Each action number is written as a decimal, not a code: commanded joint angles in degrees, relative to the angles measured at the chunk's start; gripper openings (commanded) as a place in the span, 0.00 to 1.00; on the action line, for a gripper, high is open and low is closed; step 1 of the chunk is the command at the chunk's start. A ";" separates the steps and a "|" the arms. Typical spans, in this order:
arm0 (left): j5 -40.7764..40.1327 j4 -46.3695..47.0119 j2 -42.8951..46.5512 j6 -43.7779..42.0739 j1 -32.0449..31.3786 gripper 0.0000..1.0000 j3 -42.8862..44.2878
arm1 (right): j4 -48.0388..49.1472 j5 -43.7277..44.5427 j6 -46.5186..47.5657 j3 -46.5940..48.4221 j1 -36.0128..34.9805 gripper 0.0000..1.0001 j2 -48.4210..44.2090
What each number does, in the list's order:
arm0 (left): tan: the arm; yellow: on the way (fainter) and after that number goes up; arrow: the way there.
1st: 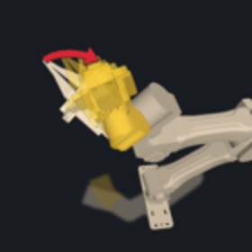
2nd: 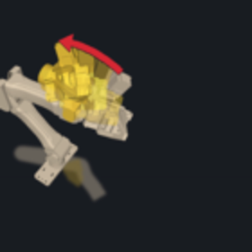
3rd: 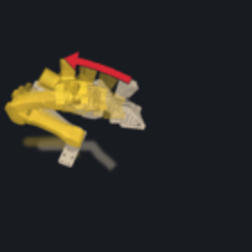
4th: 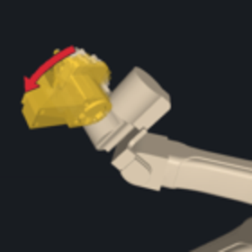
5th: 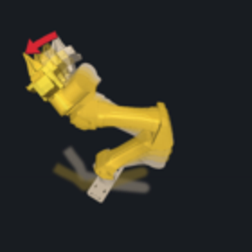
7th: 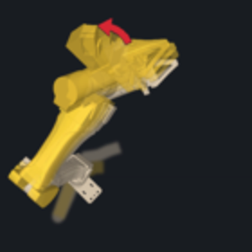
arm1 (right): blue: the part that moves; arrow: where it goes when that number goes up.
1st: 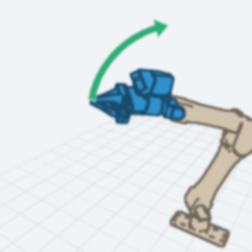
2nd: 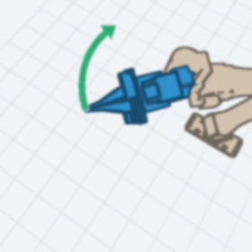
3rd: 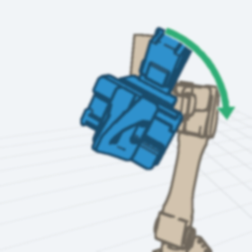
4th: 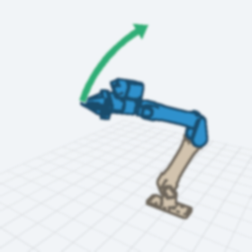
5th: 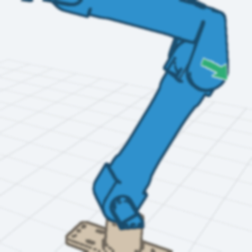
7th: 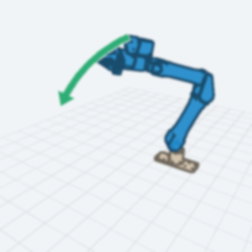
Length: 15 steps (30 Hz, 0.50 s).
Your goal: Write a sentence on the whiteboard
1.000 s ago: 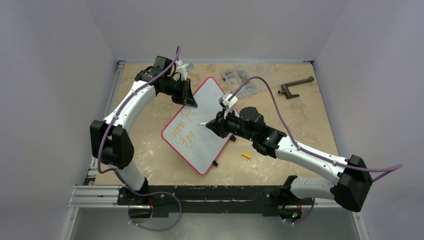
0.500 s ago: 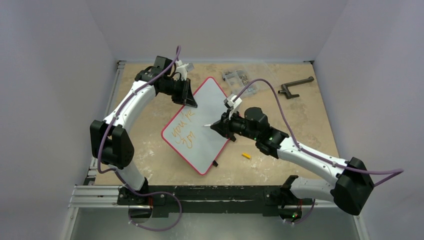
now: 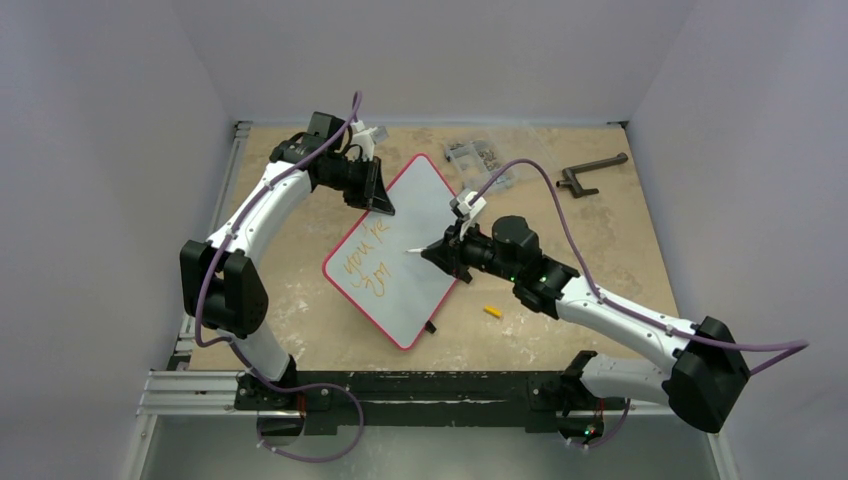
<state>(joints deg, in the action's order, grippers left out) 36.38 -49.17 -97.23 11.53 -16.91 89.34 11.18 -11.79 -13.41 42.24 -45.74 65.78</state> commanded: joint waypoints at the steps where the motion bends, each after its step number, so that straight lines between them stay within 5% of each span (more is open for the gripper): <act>1: -9.12 -0.90 1.56 -2.65 0.12 0.00 -0.50 | 2.85 -1.49 0.94 -0.22 0.17 0.00 -1.12; 15: -10.64 -1.63 1.54 -2.65 0.12 0.00 -0.11 | 4.33 -6.54 2.72 -0.09 0.21 0.00 0.71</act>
<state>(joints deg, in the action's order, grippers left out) 35.92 -49.34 -97.03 11.55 -17.02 89.34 12.10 -15.03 -12.16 41.85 -45.71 66.37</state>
